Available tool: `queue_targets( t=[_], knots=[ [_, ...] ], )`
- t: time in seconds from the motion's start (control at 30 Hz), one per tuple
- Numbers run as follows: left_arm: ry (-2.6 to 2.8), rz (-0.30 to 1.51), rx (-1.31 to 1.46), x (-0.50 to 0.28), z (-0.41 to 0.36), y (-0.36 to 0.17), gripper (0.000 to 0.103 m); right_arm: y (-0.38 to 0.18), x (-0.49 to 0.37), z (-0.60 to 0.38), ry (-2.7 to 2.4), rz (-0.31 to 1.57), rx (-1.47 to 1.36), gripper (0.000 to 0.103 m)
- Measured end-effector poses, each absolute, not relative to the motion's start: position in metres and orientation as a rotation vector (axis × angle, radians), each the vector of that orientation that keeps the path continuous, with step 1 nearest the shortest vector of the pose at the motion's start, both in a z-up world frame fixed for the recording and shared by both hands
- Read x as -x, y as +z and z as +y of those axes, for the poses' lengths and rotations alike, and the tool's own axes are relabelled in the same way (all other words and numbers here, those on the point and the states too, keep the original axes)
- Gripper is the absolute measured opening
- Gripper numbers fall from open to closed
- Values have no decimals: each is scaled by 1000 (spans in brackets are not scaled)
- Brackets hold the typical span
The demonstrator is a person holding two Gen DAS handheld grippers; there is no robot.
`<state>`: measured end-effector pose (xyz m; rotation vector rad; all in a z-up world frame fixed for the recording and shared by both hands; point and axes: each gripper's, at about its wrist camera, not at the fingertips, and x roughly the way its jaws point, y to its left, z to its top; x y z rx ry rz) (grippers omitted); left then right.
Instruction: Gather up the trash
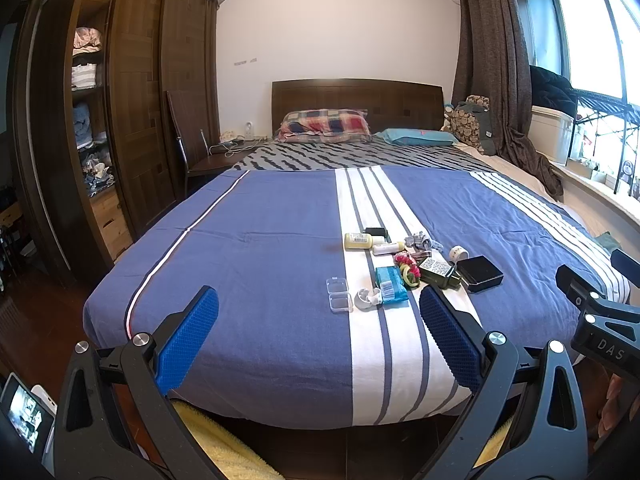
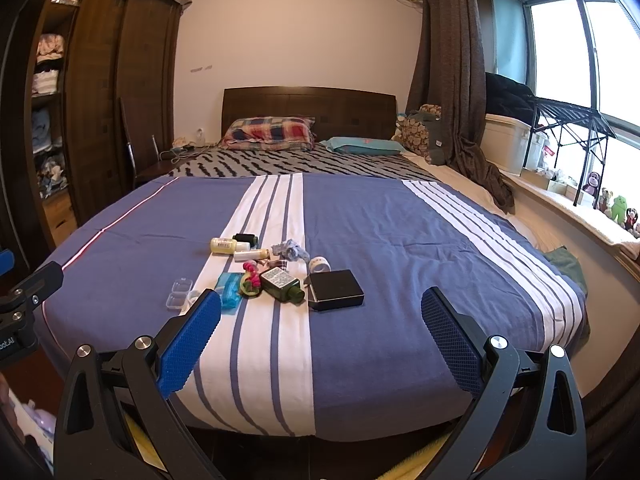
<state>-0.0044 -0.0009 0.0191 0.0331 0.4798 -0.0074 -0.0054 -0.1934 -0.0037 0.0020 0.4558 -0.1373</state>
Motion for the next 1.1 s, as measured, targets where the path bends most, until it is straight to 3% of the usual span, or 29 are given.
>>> queue_targets(
  t=[0.53,1.1],
  knots=[
    [-7,490,-38,-2,3,19,95,-10,-1,-194,-137,475,0,100],
    [14,614,-69,-48,0,-37,95,-59,-42,-214,-170,601,-19,100]
  ],
)
